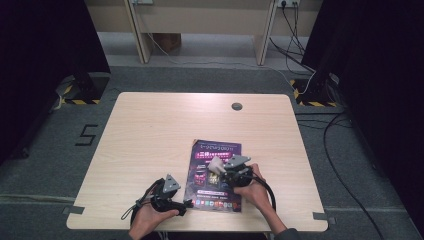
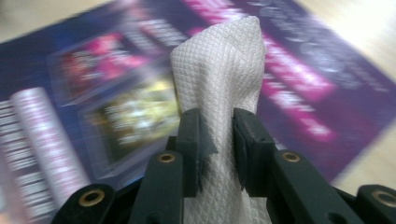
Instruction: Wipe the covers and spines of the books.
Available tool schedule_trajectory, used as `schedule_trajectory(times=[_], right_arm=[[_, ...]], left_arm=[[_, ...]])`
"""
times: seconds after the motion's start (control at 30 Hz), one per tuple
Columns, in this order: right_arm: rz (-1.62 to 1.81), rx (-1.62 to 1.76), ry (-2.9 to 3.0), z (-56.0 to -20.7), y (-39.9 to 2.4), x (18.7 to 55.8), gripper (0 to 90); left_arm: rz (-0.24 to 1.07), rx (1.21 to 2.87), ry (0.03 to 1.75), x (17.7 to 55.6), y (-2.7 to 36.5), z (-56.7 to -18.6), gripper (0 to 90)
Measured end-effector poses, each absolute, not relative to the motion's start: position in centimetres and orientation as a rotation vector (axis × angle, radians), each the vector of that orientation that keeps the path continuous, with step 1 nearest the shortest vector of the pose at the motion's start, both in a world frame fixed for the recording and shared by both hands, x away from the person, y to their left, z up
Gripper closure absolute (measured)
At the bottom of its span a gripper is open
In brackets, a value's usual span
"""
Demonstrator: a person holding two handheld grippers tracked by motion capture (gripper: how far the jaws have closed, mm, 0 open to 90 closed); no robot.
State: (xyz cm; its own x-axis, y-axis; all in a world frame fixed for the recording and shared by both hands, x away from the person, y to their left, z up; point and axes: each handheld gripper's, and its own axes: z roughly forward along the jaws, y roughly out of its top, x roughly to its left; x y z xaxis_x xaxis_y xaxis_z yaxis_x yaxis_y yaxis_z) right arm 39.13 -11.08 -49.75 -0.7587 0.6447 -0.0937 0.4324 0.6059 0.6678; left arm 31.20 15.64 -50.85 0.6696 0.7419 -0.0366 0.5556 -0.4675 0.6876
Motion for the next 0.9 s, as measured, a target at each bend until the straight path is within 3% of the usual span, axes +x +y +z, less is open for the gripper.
schedule_trajectory(times=[0.47, 0.9], right_arm=[[0.812, 1.09, 2.37, -49.5, -13.4, 46.2, 73.9], [0.751, 1.174, 2.286, -48.9, -14.7, 48.7, 76.9]], left_arm=[[0.34, 2.196, 0.993, 31.3, 15.7, -50.9, 16.8], [0.343, 2.192, 0.991, 31.2, 15.7, -50.9, 17.0]])
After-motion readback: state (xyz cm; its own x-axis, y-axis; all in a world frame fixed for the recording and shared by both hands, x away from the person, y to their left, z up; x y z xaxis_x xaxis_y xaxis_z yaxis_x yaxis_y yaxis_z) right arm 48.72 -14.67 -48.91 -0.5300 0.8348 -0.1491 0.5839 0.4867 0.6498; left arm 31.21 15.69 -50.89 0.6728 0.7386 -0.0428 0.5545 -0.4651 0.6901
